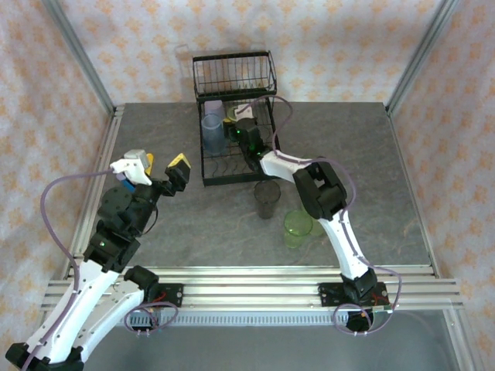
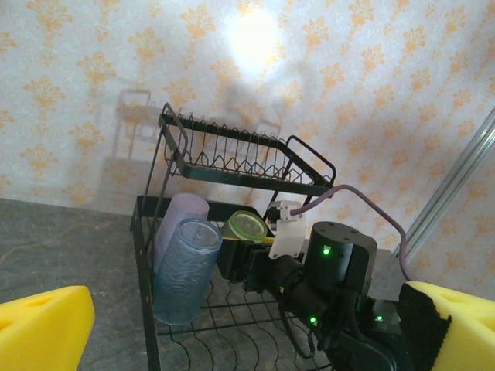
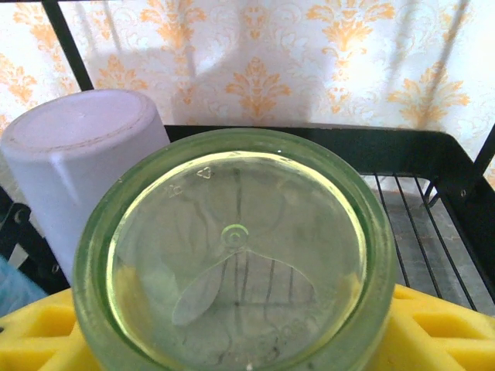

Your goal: Load the cups into the dish rack

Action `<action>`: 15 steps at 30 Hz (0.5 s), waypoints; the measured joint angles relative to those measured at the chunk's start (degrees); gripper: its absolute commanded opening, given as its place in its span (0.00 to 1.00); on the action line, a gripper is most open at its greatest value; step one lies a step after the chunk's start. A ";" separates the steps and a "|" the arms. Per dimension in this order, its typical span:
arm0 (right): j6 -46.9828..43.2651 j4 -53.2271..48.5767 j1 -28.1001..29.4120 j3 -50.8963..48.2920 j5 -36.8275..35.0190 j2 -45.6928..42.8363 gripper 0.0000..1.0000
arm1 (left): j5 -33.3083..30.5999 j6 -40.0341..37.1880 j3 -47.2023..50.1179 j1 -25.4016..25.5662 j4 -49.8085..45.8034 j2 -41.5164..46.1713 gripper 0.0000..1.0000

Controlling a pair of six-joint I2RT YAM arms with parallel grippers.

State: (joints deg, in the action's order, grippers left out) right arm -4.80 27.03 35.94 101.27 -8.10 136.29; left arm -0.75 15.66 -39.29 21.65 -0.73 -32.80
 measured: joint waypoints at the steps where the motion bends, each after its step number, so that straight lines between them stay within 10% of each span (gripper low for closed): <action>1: 0.00 0.00 -0.11 0.39 -0.09 0.26 0.62 | -0.04 0.00 0.00 -0.02 0.00 0.09 0.99; 15: 0.70 -2.19 -1.66 5.95 0.00 5.29 0.62 | -0.20 -0.17 0.00 0.00 0.00 -1.09 1.00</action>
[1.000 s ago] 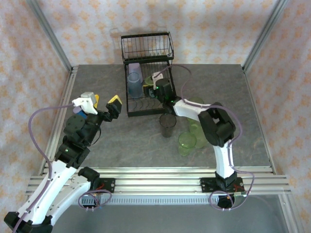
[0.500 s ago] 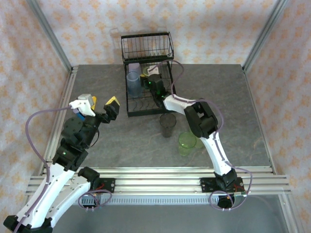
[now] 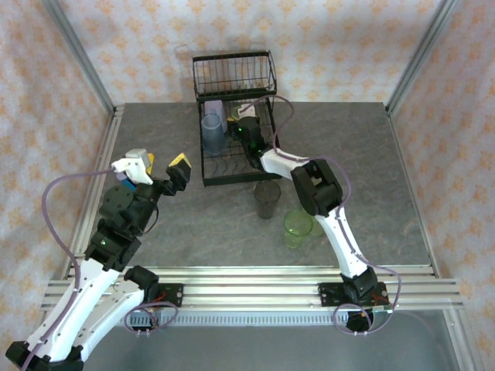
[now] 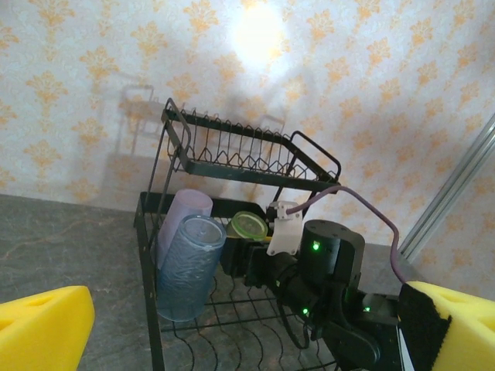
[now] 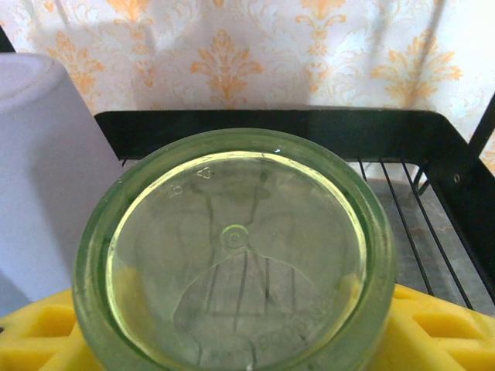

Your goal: Load the cups into the dish rack

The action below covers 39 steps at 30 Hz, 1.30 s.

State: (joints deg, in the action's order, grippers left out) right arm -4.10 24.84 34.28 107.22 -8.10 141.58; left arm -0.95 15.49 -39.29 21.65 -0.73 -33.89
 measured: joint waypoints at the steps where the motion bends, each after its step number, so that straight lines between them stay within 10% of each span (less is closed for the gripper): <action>1: 0.02 -0.24 0.00 1.09 -0.02 0.55 0.62 | 0.00 0.00 0.00 0.00 0.00 -0.02 1.00; 24: 1.07 -7.08 -1.33 14.16 -0.04 8.83 0.71 | 0.00 0.00 0.00 0.00 0.00 -0.28 1.00; 39: 0.85 -9.05 -1.62 17.35 -0.04 10.71 0.99 | 0.00 0.50 0.00 0.00 -0.15 -0.11 0.99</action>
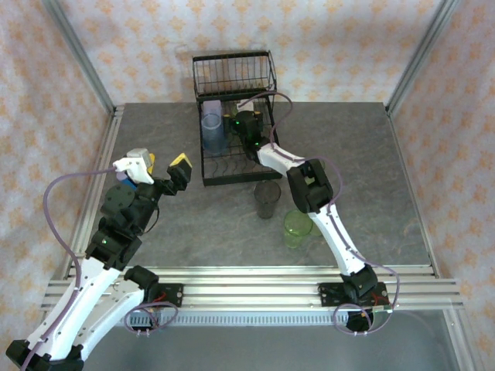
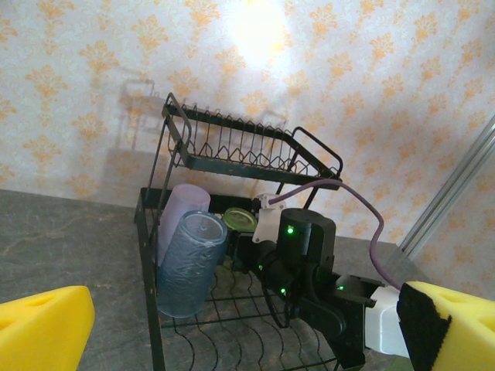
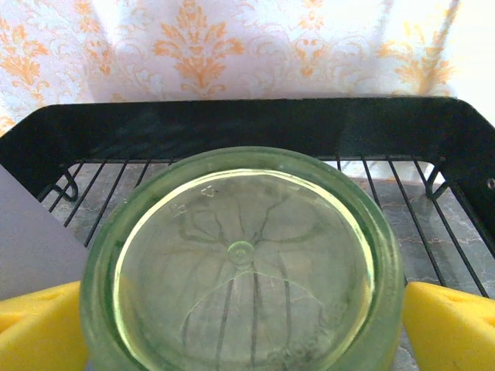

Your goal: Load the cups into the dish rack

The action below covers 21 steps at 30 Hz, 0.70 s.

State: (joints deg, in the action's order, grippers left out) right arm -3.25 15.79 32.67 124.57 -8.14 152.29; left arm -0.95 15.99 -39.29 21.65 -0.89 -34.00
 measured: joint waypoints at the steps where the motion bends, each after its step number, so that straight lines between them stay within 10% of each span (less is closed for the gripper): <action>1: -0.02 0.07 0.00 -0.57 0.11 -0.33 0.99 | 0.02 0.09 0.00 0.00 -0.02 0.15 0.99; 13: -0.02 6.99 0.07 -22.82 0.87 -14.43 0.99 | 0.04 0.59 0.02 0.00 -0.04 0.66 0.99; 21: 0.66 11.72 0.17 -30.40 0.37 -20.24 0.71 | 0.04 0.61 0.02 0.00 -0.07 0.66 0.99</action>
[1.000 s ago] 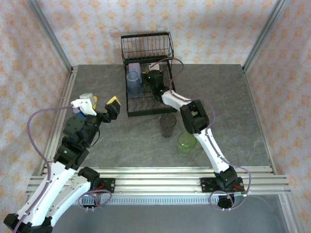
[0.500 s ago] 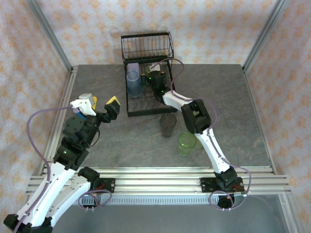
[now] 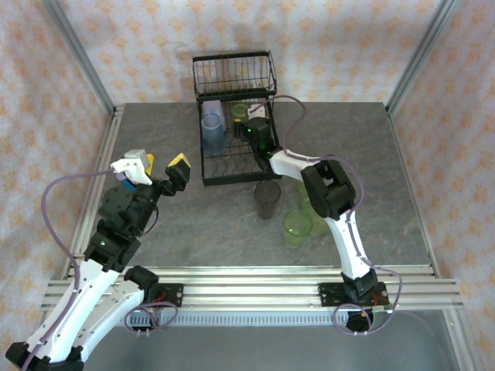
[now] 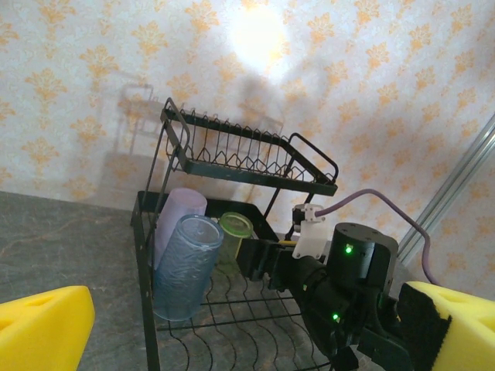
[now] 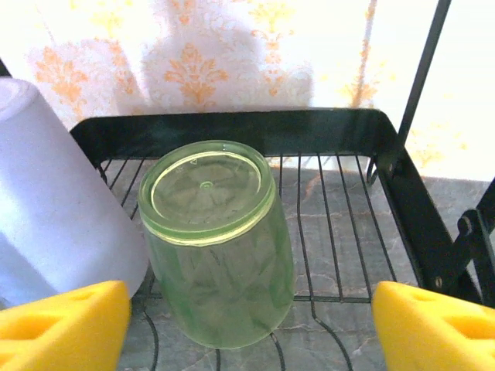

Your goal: Load the cups into the dish rack

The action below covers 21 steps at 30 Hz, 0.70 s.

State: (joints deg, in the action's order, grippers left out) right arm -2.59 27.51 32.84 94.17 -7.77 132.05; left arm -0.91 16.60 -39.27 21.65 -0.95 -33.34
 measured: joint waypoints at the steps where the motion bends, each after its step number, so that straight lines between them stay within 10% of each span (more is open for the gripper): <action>1: -0.02 -0.07 0.00 0.00 0.00 0.00 0.67 | 0.00 0.00 0.00 0.00 0.00 0.00 0.99; 21: 2.03 -4.85 -1.05 13.94 0.74 9.73 0.56 | -0.02 -0.02 0.00 0.00 -0.57 1.11 0.99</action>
State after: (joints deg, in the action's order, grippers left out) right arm -0.56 22.65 31.79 108.12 -7.03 141.78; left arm -0.93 16.58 -39.27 21.65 -1.52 -32.23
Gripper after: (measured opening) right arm 0.553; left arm 0.994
